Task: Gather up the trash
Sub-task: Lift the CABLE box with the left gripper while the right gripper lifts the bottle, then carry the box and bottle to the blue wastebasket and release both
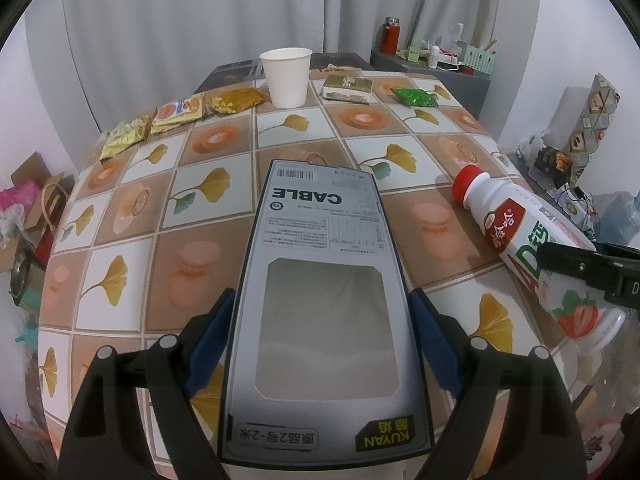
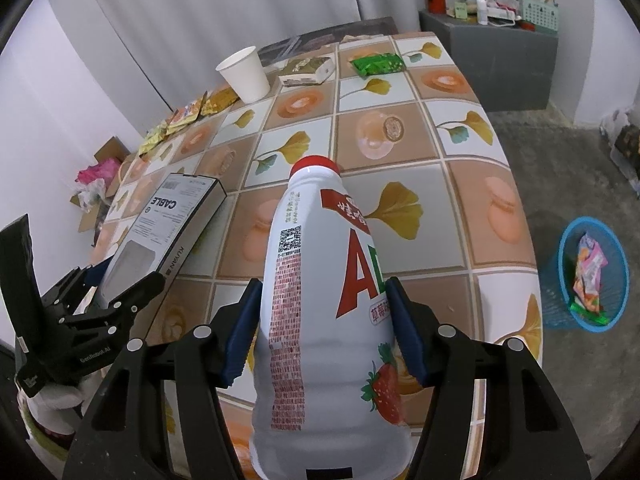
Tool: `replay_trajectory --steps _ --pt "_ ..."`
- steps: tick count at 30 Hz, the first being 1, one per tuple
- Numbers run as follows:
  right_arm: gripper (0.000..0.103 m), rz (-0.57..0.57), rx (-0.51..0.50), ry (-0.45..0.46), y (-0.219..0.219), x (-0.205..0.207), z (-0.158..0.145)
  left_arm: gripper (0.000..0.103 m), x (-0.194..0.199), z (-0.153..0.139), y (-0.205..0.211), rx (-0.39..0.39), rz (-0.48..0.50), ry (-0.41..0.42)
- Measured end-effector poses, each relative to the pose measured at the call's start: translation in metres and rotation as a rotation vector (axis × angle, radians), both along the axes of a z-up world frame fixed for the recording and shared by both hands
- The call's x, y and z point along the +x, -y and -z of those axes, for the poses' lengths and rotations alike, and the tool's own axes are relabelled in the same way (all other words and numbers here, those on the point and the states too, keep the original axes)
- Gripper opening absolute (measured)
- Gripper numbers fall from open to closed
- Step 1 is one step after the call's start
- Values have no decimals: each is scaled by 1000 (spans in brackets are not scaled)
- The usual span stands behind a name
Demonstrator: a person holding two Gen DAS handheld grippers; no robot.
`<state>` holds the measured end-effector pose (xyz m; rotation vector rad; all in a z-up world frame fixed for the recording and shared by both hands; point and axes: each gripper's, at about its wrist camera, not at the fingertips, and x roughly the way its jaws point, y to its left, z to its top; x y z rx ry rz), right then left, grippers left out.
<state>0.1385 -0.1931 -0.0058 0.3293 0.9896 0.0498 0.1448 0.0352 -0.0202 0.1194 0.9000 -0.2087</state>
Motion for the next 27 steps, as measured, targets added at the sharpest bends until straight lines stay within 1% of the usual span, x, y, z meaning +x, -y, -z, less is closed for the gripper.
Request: replay_trajectory --steps 6,9,12,15,18,20,22,24,25,27 --pt "58 4 18 18 1 -1 -4 83 -4 -9 3 -6 5 17" --pt "58 14 34 29 4 -5 -7 83 -6 -18 6 -30 17 26" --pt "58 35 50 49 12 -13 -12 83 -7 -30 14 -53 43 46" --pt "58 74 77 79 28 -26 -17 83 -6 -42 31 -73 89 58" --pt "58 141 113 122 57 -47 -26 83 0 -54 61 -98 152 54" --pt "58 199 124 151 82 -64 -32 83 3 -63 89 -111 206 55" --pt "58 260 127 175 108 -80 -37 83 6 -71 126 -129 284 47" --pt "58 352 120 196 143 -104 -40 83 11 -74 164 -159 359 16" --pt "58 399 117 201 161 -115 -39 83 14 -75 189 -178 403 -11" --pt "58 491 129 199 197 -136 -33 84 21 -73 231 -203 473 -57"
